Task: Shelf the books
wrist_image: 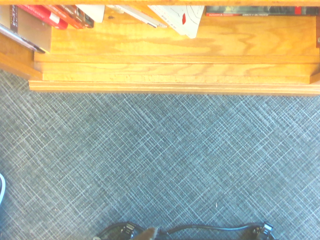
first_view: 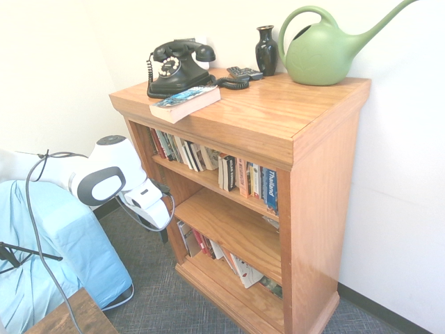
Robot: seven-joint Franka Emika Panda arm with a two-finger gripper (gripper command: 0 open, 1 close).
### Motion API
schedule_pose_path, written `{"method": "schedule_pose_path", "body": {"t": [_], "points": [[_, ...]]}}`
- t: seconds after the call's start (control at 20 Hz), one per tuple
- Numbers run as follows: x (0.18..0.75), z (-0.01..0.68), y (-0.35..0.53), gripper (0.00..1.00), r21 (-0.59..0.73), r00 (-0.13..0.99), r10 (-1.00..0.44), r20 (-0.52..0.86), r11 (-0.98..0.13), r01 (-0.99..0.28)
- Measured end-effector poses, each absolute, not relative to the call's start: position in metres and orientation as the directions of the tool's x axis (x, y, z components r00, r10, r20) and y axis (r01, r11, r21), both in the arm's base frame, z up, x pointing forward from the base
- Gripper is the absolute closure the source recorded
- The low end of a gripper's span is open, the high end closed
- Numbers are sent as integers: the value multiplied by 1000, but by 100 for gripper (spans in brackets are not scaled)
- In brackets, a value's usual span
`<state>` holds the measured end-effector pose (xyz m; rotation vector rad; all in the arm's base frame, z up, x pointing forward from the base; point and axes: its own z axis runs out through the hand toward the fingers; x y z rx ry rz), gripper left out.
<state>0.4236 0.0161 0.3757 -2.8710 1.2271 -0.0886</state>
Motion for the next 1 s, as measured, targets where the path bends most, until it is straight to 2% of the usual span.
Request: {"method": "schedule_pose_path", "body": {"t": [0.15, 0.3, 0.75, 1.0], "points": [[423, 375, 16, 0, -30, 684, -728, 50, -686, -727], [421, 385, 12, 0, -13, 670, -734, 112, -675, -737], [385, 489, -14, 0, 48, 554, -665, 501, -618, -785], [371, 548, 22, 0, 84, 508, -595, 623, -595, -800]]}}
